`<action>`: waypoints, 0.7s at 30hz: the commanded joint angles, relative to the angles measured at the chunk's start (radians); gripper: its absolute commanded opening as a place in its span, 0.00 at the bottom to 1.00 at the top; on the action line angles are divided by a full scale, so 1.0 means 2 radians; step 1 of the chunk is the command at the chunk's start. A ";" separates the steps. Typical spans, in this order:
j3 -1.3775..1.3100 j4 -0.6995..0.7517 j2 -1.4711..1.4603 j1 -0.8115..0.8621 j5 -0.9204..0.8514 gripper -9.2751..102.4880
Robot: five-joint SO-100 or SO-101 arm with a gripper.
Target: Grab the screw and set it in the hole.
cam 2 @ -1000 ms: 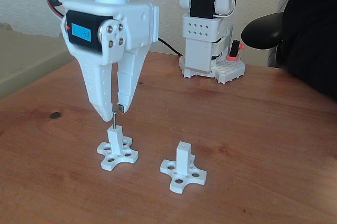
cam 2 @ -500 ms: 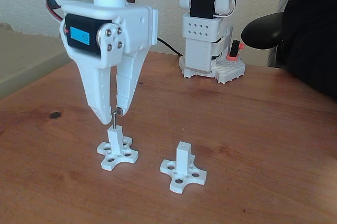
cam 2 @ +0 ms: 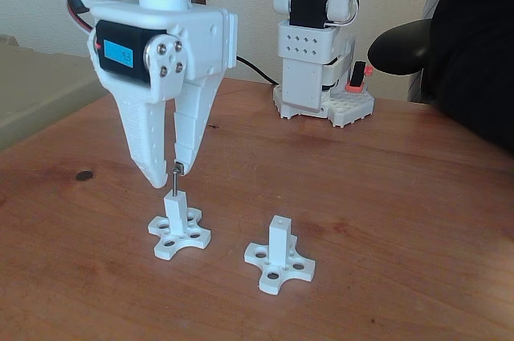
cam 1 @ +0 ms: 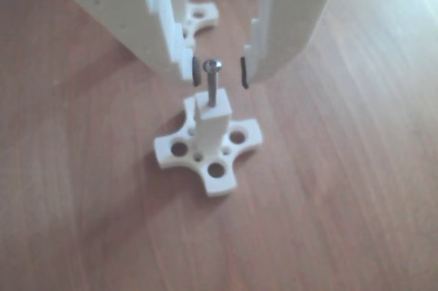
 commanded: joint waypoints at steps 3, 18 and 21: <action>-0.037 -0.002 0.008 -0.003 -0.004 0.15; -0.035 -0.004 0.007 -0.005 -0.004 0.15; -0.035 -0.005 0.006 -0.006 -0.004 0.15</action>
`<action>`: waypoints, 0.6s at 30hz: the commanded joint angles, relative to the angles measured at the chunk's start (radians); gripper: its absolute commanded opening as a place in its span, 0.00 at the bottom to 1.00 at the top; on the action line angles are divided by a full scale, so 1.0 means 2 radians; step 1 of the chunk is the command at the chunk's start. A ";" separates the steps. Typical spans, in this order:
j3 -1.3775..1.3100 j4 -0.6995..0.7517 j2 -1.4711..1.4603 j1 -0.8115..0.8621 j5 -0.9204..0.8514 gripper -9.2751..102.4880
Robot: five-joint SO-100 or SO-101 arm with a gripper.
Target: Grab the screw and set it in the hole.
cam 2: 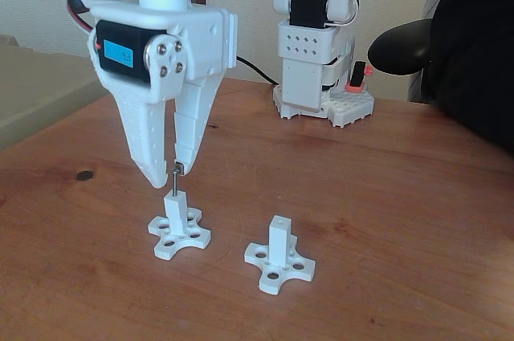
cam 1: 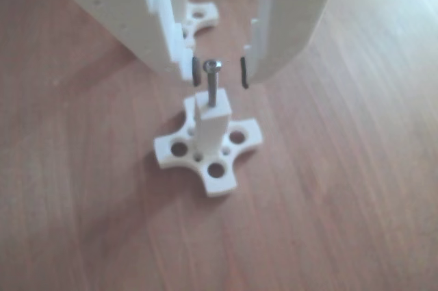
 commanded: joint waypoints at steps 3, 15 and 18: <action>-0.035 -0.005 0.006 -0.007 -0.004 0.15; -0.033 -0.005 0.002 -0.010 -0.004 0.15; -0.033 -0.005 0.002 -0.009 -0.004 0.15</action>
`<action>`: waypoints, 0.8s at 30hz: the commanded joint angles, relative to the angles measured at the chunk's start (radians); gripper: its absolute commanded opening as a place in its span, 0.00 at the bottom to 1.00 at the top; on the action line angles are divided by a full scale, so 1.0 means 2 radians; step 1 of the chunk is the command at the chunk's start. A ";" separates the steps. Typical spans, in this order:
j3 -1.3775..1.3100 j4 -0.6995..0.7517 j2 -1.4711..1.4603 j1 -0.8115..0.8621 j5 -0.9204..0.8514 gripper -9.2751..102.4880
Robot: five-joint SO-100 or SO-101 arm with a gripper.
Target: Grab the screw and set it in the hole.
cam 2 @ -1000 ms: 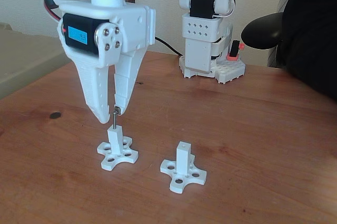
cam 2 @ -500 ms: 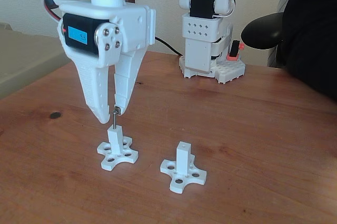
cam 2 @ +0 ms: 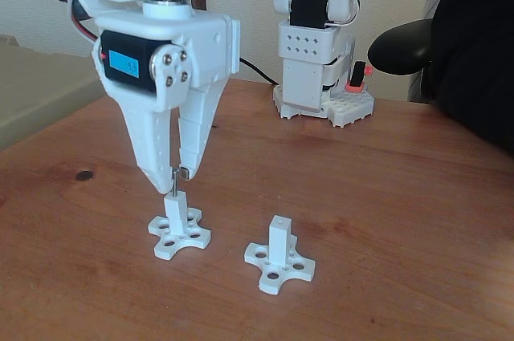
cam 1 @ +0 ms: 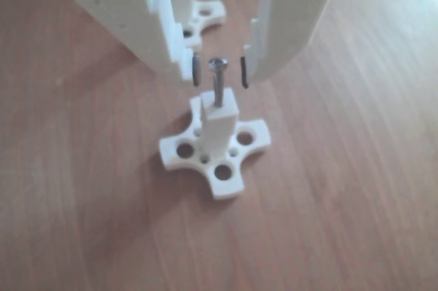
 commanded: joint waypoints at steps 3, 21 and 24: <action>-0.033 -0.006 0.012 -0.003 -0.005 0.15; -0.034 -0.010 0.012 0.002 -0.009 0.14; -0.034 -0.010 0.012 0.003 -0.010 0.14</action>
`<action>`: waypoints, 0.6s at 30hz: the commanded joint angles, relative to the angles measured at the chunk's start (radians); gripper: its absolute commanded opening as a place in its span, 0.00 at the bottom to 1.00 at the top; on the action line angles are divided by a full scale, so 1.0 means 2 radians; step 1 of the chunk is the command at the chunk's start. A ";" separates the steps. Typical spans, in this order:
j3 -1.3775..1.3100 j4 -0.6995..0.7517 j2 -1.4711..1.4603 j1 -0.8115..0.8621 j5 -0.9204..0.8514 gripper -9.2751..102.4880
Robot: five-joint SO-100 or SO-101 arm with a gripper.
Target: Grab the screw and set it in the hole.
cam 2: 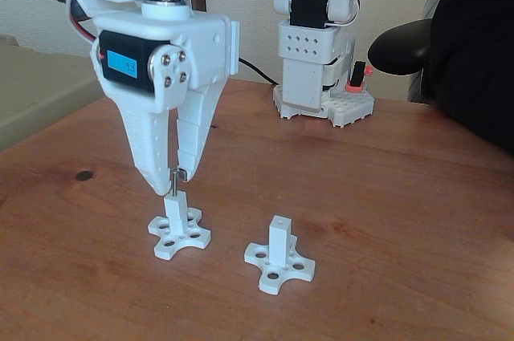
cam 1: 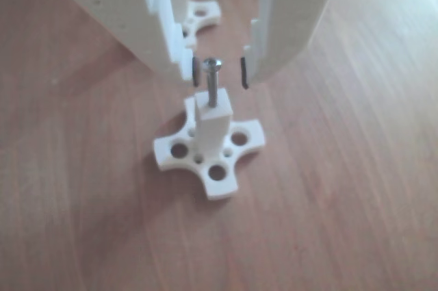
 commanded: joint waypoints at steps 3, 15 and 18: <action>-0.034 -0.004 0.012 0.003 -0.006 0.14; -0.033 -0.006 0.012 0.004 -0.008 0.13; -0.033 -0.007 0.012 0.005 -0.008 0.13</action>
